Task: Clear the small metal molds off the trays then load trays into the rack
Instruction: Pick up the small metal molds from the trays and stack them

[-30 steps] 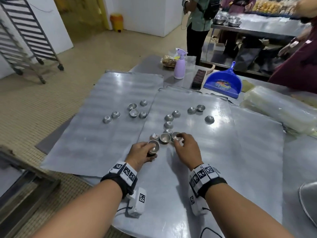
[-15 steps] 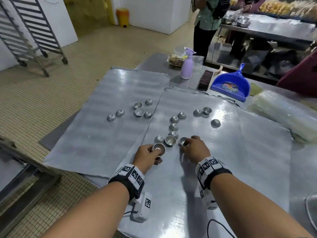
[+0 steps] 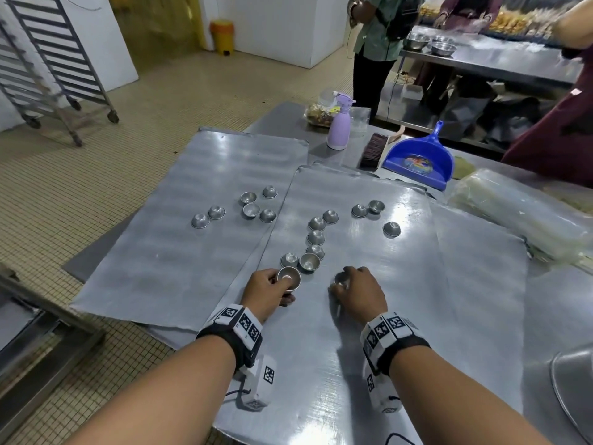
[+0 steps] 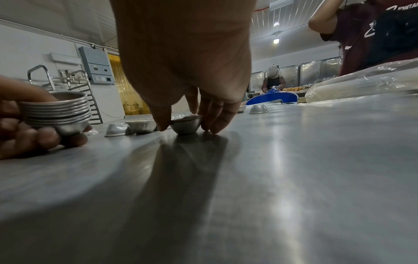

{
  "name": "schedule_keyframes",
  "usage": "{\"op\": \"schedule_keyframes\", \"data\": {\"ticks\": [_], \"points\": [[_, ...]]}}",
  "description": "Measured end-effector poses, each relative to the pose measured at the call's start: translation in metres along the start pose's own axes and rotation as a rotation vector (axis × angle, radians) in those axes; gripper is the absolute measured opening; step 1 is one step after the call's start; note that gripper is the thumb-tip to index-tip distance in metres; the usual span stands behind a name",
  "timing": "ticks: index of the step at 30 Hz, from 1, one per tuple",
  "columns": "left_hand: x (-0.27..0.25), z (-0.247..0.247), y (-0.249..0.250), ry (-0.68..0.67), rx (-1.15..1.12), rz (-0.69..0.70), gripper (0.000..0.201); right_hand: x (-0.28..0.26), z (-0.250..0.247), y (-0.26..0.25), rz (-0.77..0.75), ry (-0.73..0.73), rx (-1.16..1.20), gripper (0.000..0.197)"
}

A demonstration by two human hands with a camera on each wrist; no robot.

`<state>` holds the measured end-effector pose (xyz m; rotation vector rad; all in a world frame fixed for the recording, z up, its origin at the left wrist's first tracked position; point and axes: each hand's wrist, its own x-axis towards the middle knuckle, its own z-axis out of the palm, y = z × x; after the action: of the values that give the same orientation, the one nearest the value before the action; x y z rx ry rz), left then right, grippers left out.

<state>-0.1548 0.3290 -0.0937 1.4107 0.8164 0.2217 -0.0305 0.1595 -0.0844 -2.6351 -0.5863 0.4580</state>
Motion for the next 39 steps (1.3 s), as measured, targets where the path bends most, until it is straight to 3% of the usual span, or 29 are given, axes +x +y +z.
{"op": "schedule_keyframes", "data": {"ticks": [9,11,14,23,31,39], "points": [[-0.005,0.004,0.002,0.02,-0.008,0.009,0.011,-0.022,0.009,0.001,-0.02,0.041,0.082,0.05],[-0.006,0.004,0.002,0.025,-0.009,0.004,0.012,-0.026,0.009,-0.003,-0.021,0.038,0.117,0.043],[-0.009,0.004,0.003,0.03,-0.016,0.01,0.011,-0.03,0.01,-0.008,-0.069,0.021,0.178,0.032],[-0.015,0.0,0.015,-0.007,-0.128,-0.074,0.012,-0.049,0.005,-0.047,-0.3,0.071,0.446,0.042],[-0.025,-0.003,0.027,0.008,-0.403,-0.187,0.027,-0.049,0.016,-0.066,-0.335,0.024,0.351,0.053],[-0.027,-0.017,0.028,0.033,-0.411,-0.185,0.036,-0.048,0.024,-0.077,-0.339,-0.017,0.365,0.068]]}}
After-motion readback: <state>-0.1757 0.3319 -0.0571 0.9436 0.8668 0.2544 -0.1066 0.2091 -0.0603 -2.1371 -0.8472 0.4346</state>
